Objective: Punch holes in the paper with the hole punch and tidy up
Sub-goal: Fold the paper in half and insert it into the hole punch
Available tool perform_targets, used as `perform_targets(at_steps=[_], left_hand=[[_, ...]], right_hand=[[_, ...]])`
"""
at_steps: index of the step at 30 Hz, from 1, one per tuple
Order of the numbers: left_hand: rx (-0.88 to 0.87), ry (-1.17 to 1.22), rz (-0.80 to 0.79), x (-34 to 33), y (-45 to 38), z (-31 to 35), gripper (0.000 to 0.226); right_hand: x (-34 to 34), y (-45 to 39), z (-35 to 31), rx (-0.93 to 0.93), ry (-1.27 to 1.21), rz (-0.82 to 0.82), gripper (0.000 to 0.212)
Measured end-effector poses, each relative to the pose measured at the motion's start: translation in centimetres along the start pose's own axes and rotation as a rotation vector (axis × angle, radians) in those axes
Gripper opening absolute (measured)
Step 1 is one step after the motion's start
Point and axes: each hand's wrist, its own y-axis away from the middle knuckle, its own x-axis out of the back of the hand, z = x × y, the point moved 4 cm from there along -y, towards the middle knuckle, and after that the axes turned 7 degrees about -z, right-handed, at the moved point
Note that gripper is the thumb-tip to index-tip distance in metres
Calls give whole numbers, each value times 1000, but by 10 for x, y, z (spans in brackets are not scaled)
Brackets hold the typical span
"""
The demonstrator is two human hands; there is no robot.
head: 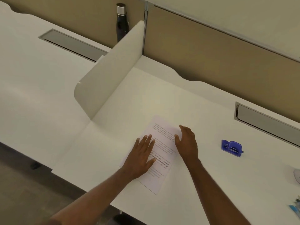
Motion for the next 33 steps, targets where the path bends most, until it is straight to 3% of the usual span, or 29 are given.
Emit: perform_targets(at_steps=[6, 19, 25, 29, 33], left_hand=[[11, -91, -80, -22, 8, -8, 74], [17, -128, -80, -33, 9, -9, 75], [16, -124, -81, -31, 10, -8, 75], [17, -124, -77, -29, 11, -7, 75], [23, -135, -89, -28, 11, -7, 74]], right_hand=[[-7, -28, -4, -16, 119, -143, 48], [-14, -56, -7, 21, 196, -25, 34], [-8, -79, -2, -63, 87, -79, 38], [-5, -92, 6, -127, -74, -184, 52], [-2, -100, 5, -110, -224, -278, 50]])
